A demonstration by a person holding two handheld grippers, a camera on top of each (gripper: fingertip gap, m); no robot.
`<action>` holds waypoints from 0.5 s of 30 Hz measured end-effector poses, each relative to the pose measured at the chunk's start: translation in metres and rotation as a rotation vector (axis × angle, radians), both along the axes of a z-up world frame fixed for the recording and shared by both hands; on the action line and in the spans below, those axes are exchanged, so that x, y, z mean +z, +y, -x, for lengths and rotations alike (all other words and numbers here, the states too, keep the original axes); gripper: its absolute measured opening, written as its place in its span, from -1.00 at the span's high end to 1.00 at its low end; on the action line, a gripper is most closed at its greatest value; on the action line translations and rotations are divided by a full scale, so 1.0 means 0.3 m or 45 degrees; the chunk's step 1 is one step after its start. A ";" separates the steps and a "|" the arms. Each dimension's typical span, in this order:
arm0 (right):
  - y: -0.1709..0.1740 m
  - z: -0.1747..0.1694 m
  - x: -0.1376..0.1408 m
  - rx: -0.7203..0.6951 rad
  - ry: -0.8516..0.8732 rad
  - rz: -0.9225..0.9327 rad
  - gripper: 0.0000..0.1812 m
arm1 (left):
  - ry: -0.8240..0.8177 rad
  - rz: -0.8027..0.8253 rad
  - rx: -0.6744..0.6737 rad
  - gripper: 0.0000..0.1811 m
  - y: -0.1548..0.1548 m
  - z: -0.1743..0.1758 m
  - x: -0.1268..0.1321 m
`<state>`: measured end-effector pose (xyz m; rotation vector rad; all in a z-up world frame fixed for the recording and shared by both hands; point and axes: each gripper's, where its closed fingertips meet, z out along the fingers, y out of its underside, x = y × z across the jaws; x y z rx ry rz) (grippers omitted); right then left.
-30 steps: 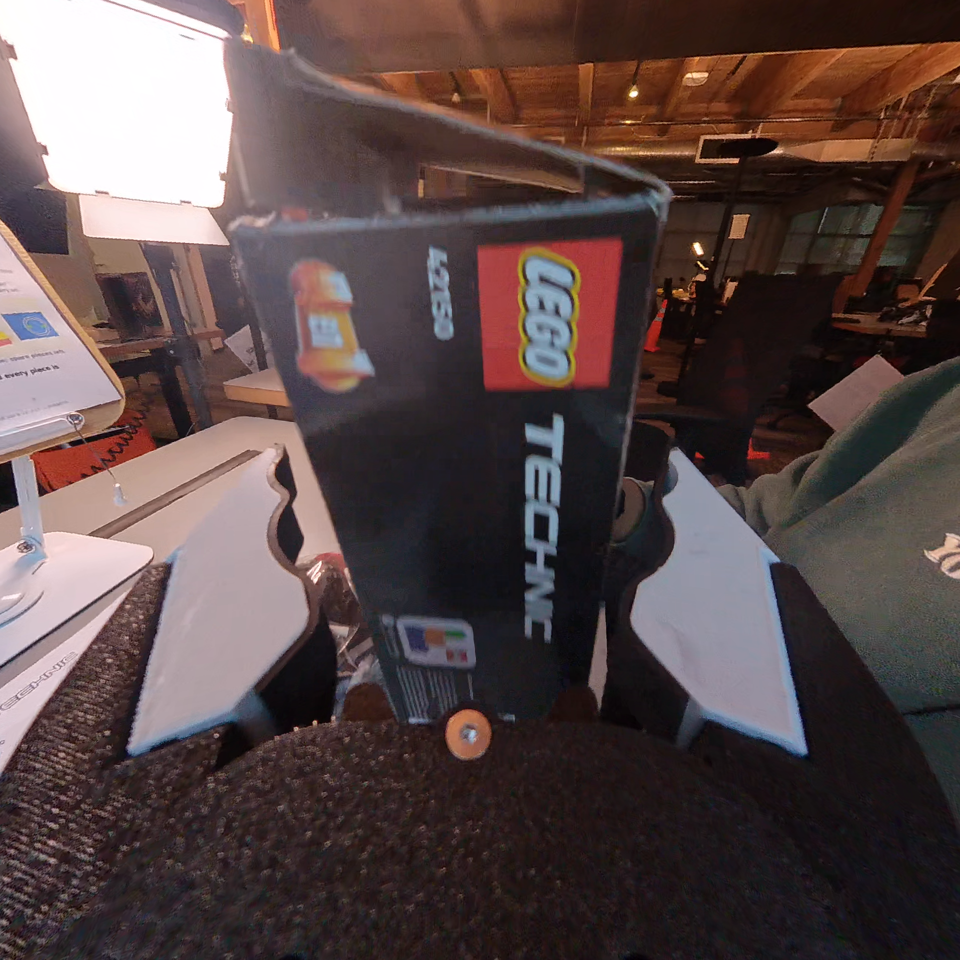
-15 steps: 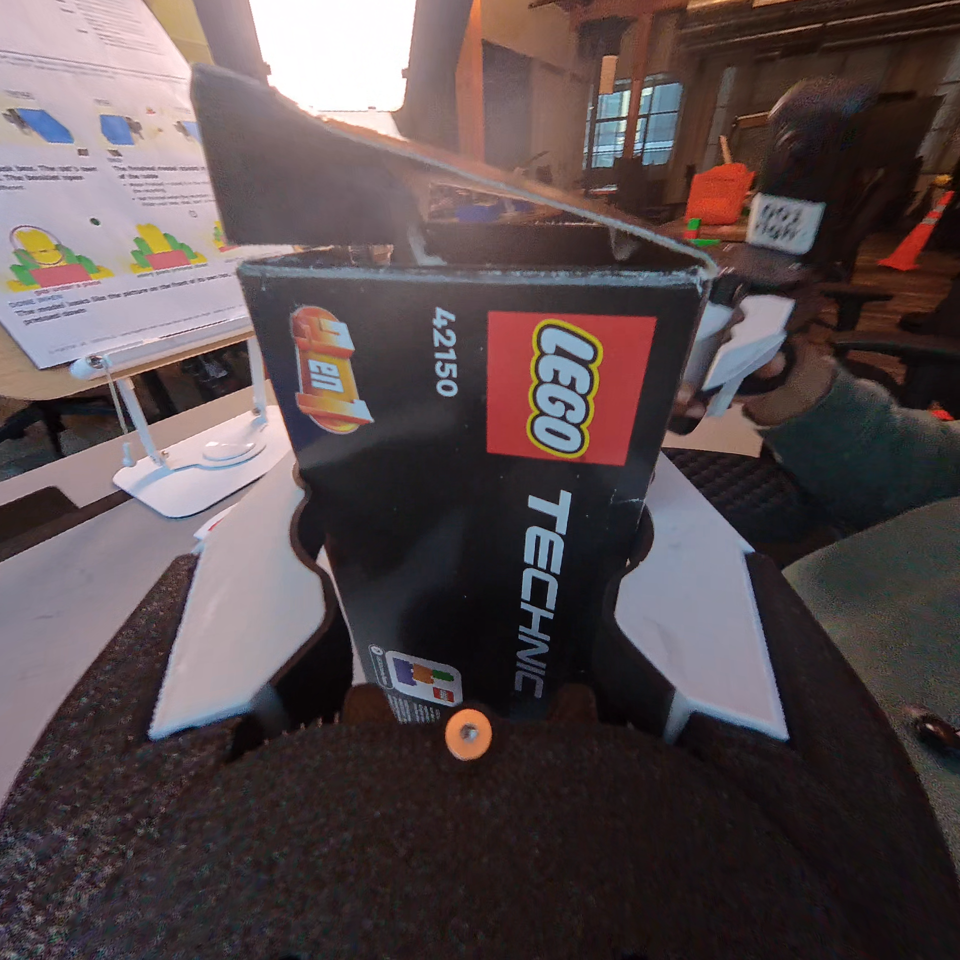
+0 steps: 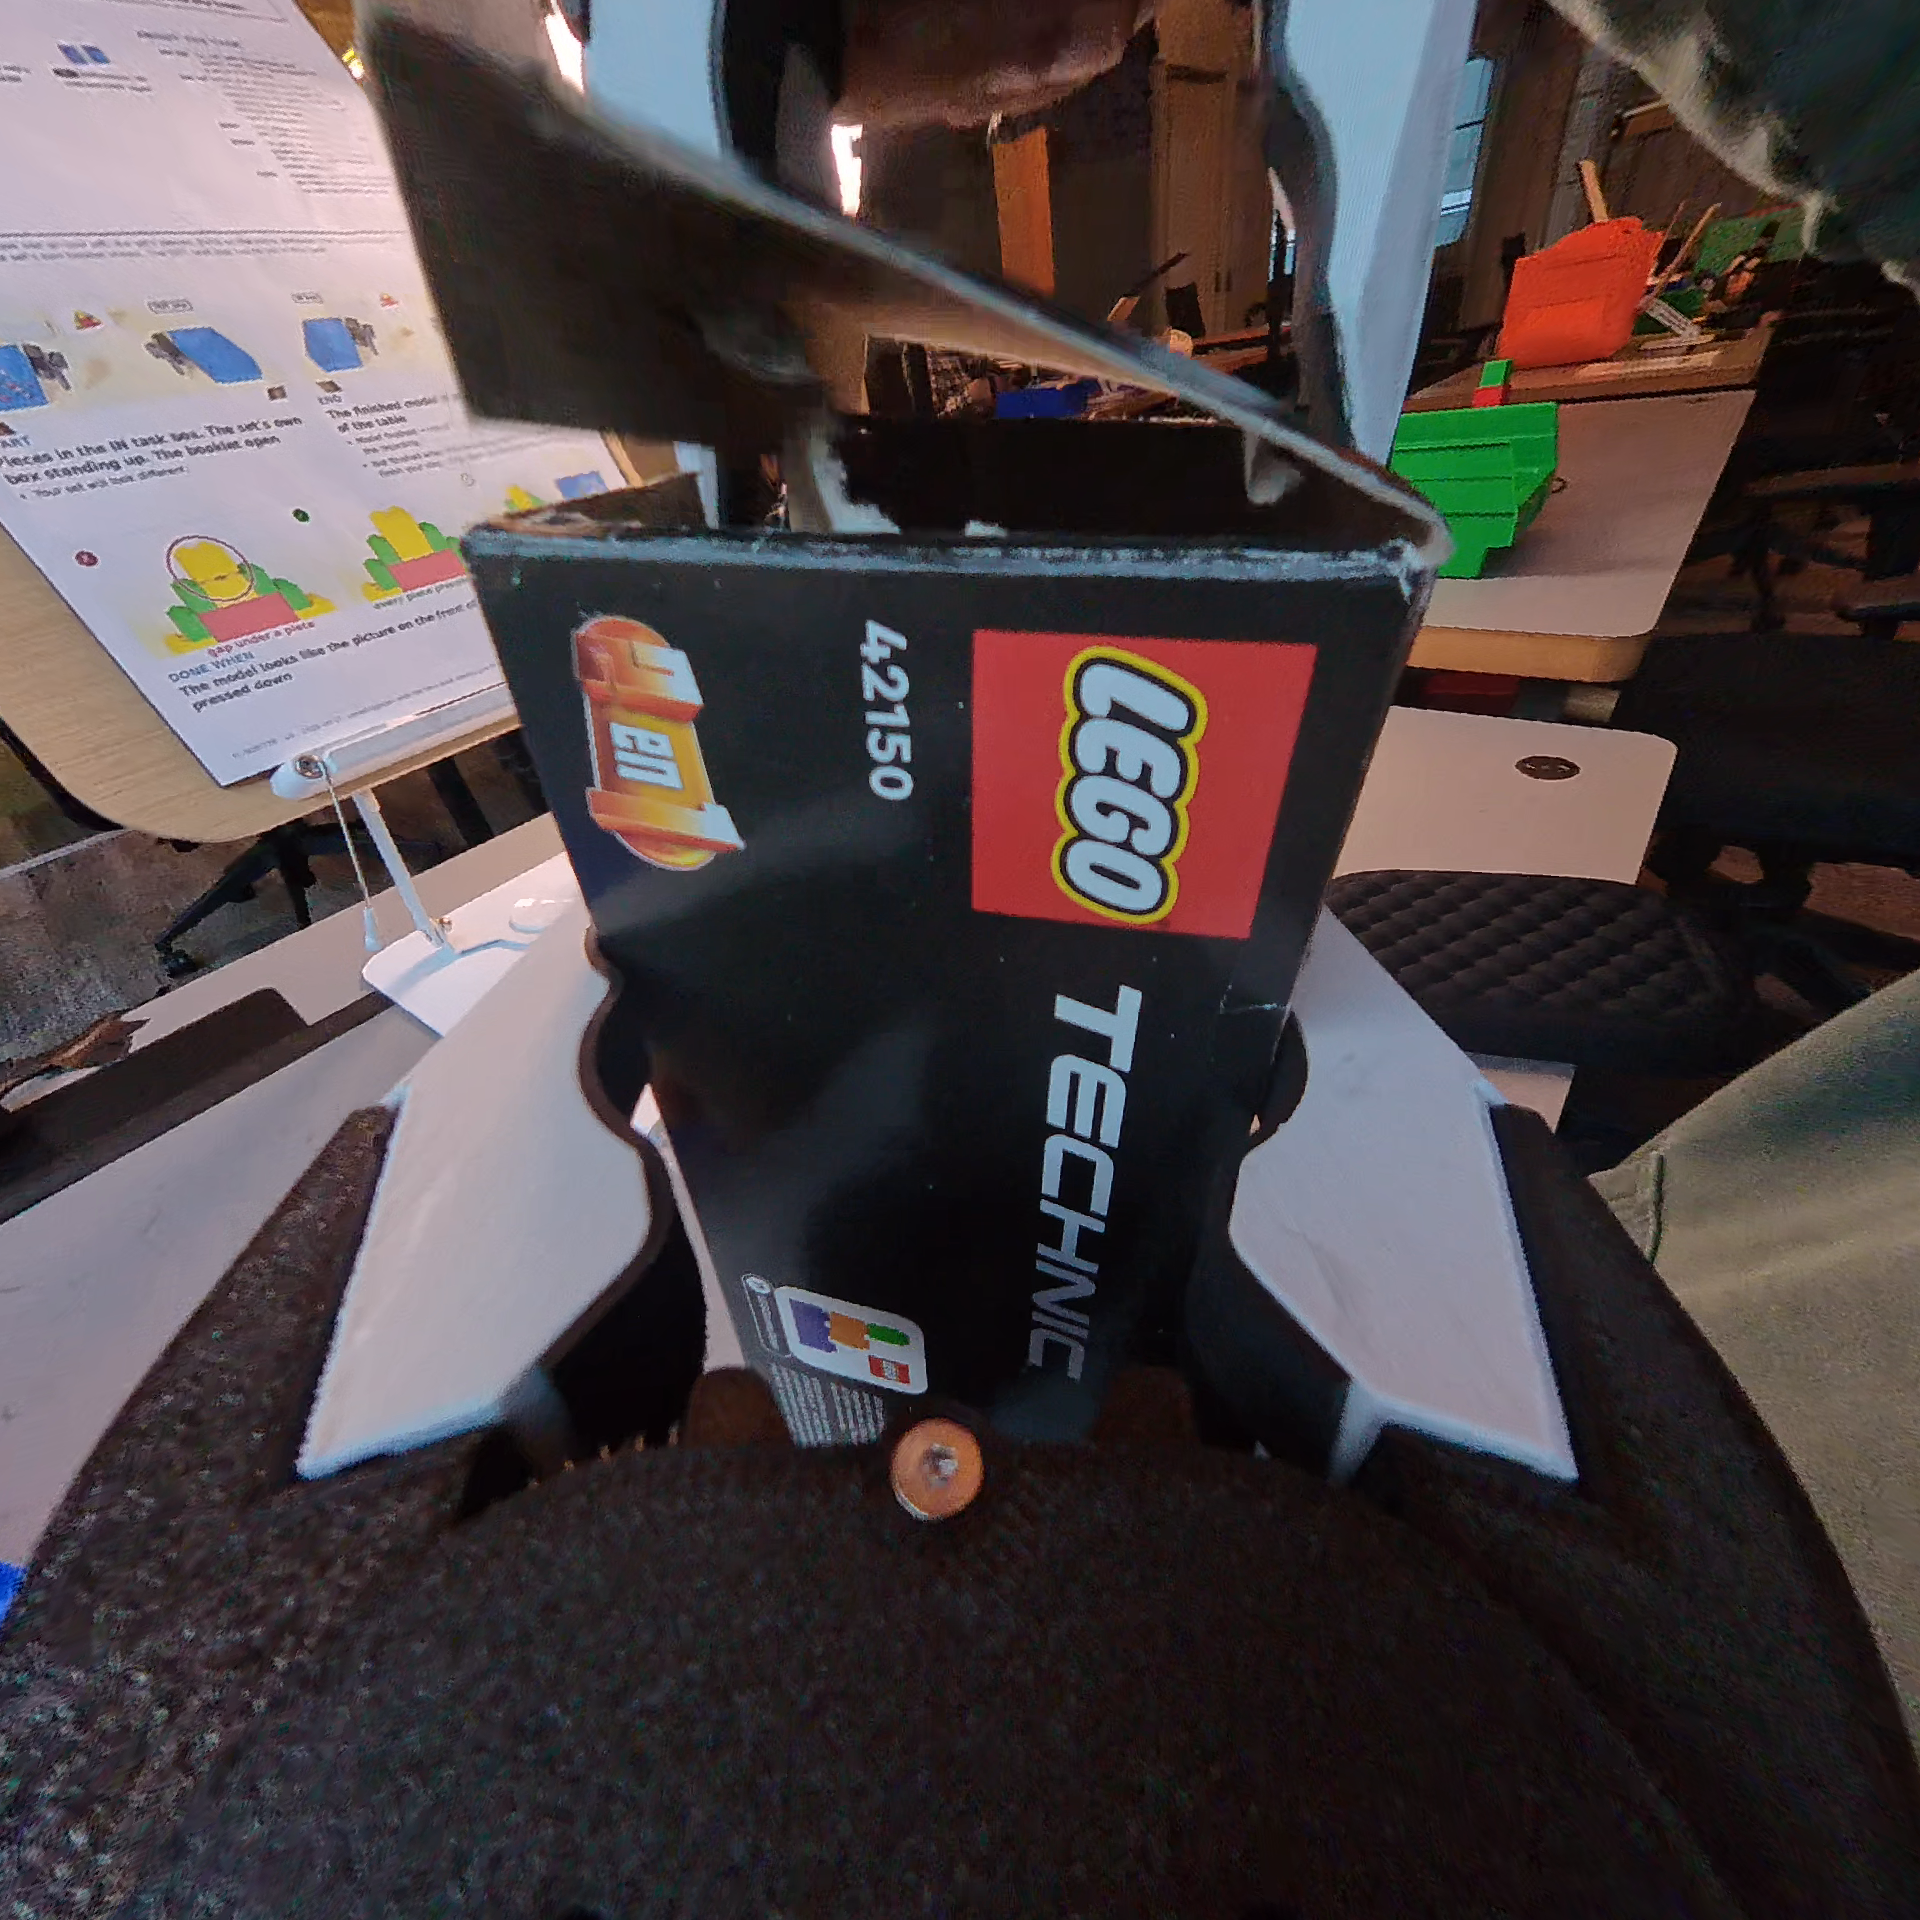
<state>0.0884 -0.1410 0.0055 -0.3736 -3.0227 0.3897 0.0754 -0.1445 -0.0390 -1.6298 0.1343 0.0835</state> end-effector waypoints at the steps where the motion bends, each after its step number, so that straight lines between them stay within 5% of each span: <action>1: 0.003 0.005 0.018 0.042 0.062 -0.059 -0.01 | -0.013 0.006 0.015 -0.31 -0.003 0.014 -0.005; 5: -0.004 0.034 0.161 0.084 0.490 -0.101 0.39 | -0.109 0.010 0.083 -0.30 -0.003 0.065 -0.016; 9: -0.022 -0.092 0.232 0.116 0.806 -0.007 0.66 | -0.172 0.006 0.181 -0.31 0.001 0.100 -0.018; 15: 0.013 -0.224 0.039 0.034 1.042 -0.006 0.67 | -0.171 -0.021 0.272 -0.31 0.010 0.095 -0.016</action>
